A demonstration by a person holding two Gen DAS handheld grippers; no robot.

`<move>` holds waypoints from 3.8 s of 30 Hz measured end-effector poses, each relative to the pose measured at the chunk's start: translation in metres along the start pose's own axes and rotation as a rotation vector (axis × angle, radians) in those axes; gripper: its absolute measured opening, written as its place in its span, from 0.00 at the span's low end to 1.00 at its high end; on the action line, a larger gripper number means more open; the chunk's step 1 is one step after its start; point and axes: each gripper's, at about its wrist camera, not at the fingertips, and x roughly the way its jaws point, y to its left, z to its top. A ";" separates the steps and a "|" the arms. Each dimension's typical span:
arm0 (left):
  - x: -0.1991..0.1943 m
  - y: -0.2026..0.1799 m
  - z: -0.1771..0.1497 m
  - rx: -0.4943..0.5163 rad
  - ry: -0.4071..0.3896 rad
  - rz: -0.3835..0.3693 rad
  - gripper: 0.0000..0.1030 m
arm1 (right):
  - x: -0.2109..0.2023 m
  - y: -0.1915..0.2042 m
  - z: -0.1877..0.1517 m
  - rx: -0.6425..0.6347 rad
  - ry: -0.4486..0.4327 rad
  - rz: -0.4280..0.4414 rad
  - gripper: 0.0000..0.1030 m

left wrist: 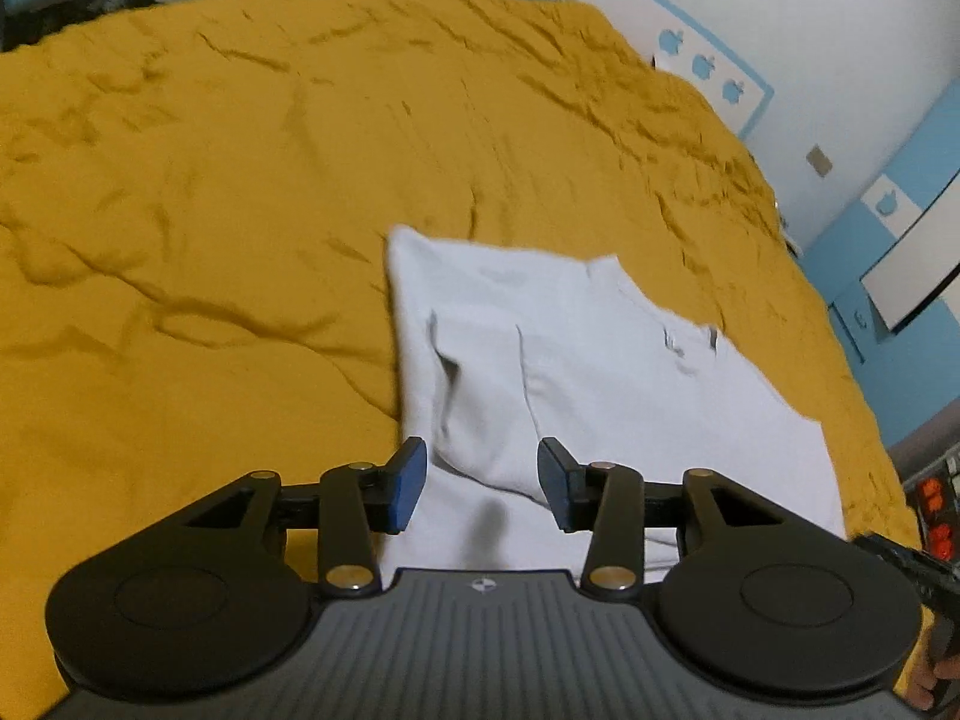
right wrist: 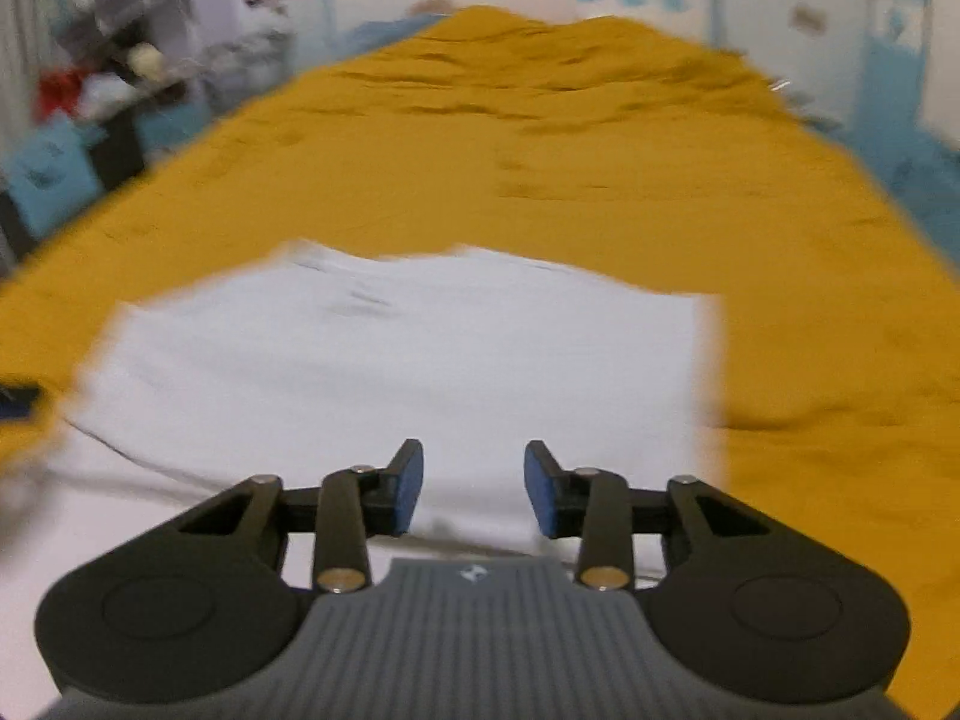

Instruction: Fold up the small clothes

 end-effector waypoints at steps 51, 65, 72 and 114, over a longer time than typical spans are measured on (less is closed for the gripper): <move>-0.164 -0.102 -0.109 0.859 0.172 0.042 0.57 | -0.201 -0.042 -0.092 -0.294 0.087 0.184 0.40; -0.148 -0.077 -0.261 1.179 0.427 0.052 0.62 | -0.206 0.010 -0.226 -0.741 0.270 0.204 0.59; -0.119 -0.072 -0.316 1.383 0.351 0.207 0.65 | -0.189 0.016 -0.251 -0.904 0.255 0.151 0.71; -0.198 -0.095 -0.252 1.215 0.283 0.057 0.05 | -0.288 -0.018 -0.147 -0.903 -0.017 0.078 0.00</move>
